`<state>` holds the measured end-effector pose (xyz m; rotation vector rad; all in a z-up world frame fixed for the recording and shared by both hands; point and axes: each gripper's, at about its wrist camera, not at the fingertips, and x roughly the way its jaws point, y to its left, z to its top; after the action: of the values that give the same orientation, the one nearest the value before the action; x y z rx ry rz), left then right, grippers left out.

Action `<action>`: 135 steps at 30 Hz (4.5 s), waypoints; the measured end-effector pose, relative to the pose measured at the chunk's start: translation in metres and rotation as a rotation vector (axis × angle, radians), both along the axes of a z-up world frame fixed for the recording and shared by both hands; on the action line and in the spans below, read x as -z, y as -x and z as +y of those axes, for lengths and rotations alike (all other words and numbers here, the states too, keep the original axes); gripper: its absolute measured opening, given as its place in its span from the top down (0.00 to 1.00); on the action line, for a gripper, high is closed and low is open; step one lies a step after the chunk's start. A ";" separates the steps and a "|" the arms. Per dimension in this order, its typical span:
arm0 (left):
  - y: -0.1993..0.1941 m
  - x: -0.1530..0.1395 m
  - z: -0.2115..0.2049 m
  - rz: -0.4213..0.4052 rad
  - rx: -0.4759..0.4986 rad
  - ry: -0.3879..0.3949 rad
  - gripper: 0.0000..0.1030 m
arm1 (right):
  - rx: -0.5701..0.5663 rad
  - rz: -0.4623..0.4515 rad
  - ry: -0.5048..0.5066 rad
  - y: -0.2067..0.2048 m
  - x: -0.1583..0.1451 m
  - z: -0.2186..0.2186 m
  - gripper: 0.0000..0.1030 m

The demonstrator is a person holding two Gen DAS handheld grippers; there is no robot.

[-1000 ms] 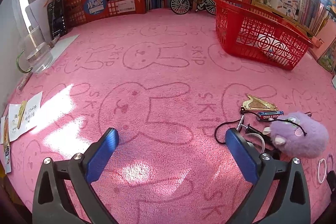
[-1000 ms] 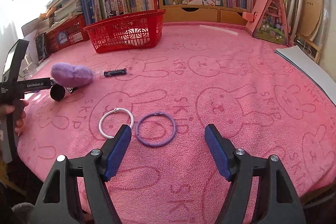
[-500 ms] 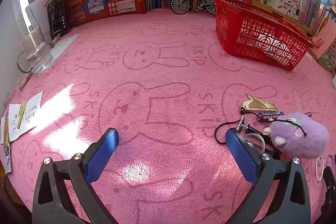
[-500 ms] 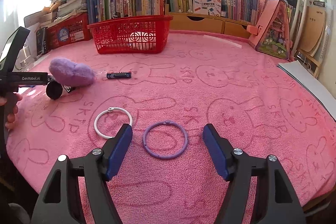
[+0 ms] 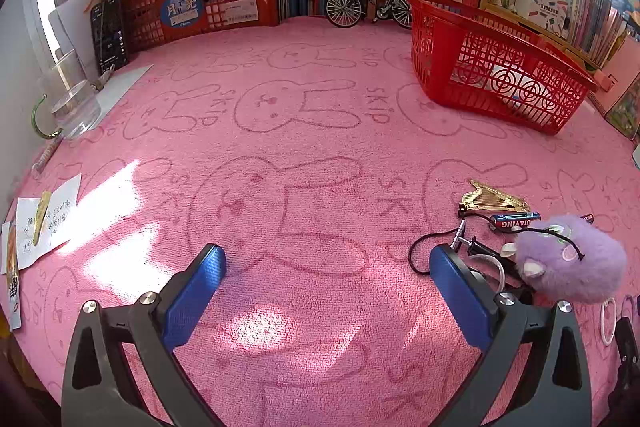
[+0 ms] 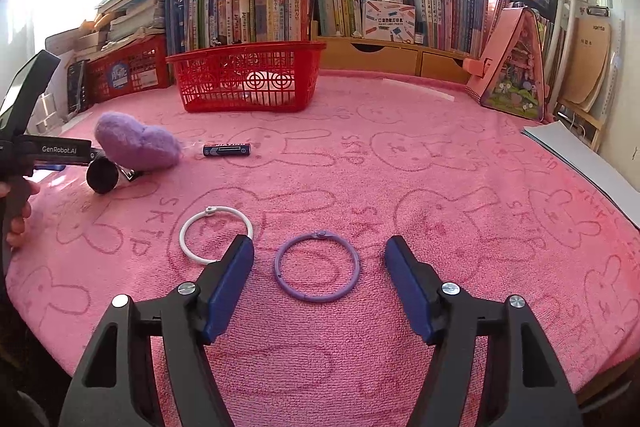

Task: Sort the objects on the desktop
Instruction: 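Reach the left gripper to the black round lid and close on it, then lift the black lid off the cloth with the left gripper, then grasp the white ring with the right gripper while the left gripper holds the black lid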

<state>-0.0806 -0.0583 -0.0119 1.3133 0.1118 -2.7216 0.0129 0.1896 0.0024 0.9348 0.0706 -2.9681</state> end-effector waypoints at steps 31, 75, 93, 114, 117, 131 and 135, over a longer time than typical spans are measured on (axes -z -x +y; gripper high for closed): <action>-0.086 -0.021 0.050 0.163 0.268 -0.153 0.26 | -0.004 -0.023 -0.006 0.001 -0.002 0.001 0.32; -0.086 -0.011 0.040 0.083 0.346 -0.080 0.57 | -0.005 -0.019 -0.005 0.000 -0.001 0.000 0.32; -0.092 -0.002 0.057 0.172 0.304 -0.001 0.33 | -0.006 -0.018 -0.004 0.000 0.000 0.000 0.32; -0.098 0.002 0.058 0.235 0.269 0.009 0.30 | -0.016 -0.086 -0.001 0.008 -0.006 0.001 0.31; -0.098 0.003 0.058 0.236 0.270 0.009 0.30 | -0.027 -0.097 -0.003 0.009 -0.006 0.001 0.30; -0.103 0.003 0.061 0.275 0.325 0.007 0.45 | -0.018 -0.004 0.115 -0.004 -0.025 0.005 0.46; -0.103 0.003 0.061 0.276 0.328 0.006 0.45 | -0.120 -0.002 0.065 0.000 -0.029 -0.022 0.46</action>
<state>0.0219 0.0025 -0.0146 1.0234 -0.0974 -3.1639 0.0130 0.1679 0.0317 0.8929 0.0287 -2.8412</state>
